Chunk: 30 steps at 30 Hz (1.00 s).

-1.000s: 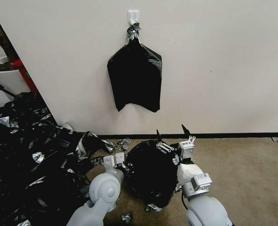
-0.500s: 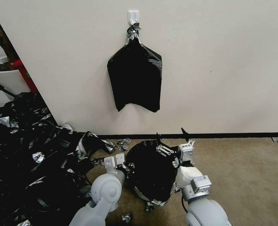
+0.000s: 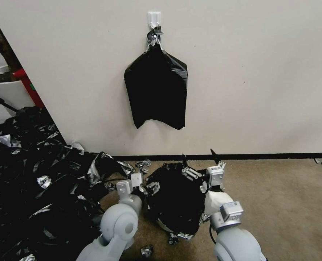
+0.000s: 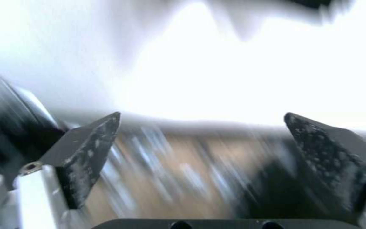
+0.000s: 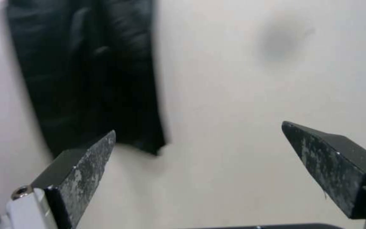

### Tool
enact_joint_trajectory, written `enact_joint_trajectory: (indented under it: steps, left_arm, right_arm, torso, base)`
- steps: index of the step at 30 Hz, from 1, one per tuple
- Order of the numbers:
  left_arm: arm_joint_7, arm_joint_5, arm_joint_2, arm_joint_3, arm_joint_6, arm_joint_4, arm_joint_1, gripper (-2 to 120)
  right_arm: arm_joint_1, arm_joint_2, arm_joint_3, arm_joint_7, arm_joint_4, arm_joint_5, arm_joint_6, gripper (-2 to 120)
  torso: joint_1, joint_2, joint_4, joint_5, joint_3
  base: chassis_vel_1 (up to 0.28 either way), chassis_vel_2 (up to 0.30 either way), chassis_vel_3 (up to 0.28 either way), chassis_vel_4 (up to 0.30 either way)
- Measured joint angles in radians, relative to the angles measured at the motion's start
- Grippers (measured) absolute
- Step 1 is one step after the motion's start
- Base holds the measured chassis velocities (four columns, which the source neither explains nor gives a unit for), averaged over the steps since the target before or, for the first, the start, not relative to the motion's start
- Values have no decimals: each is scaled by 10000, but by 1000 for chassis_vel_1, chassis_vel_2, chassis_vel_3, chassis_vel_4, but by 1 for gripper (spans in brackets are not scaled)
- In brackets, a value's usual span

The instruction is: Place a trash bag onto the trash bin.

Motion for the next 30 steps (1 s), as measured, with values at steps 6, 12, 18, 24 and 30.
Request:
enact_joint_trajectory:
  steps: [6, 12, 18, 24, 30]
  left_arm:
    - [1448, 2825, 255, -1784, -4164, 681, 69, 100]
    - [1665, 1909, 436, -2081, -4466, 799, -30, 100]
    - [1992, 1650, 221, -1734, -4791, 1063, -205, 100]
    - [2013, 1656, 180, -1694, -4824, 1091, -223, 100]
    - [2011, 1647, 177, -1687, -4816, 1091, -223, 100]
  right_arm:
    - [1, 656, 1818, -666, -625, -270, 1786, 100]
    - [-345, 816, 2791, -940, -512, -397, 1765, 100]
    - [-610, 771, 3029, -1657, -478, 249, 1629, 100]
    - [-618, 758, 3030, -1728, -486, 322, 1590, 100]
    - [-616, 753, 3012, -1728, -486, 322, 1582, 100]
  torso:
    - [0, 0, 0, 1, 0]
    - [1, 0, 0, -1, 0]
    - [1, 0, -2, -1, 0]
    - [1, -1, -1, 1, 0]
    - [1, 0, -1, 1, 0]
  base:
    - [0, 0, 0, 0]
    - [0, 0, 0, 0]
    - [0, 0, 0, 0]
    - [0, 0, 0, 0]
    - [0, 0, 0, 0]
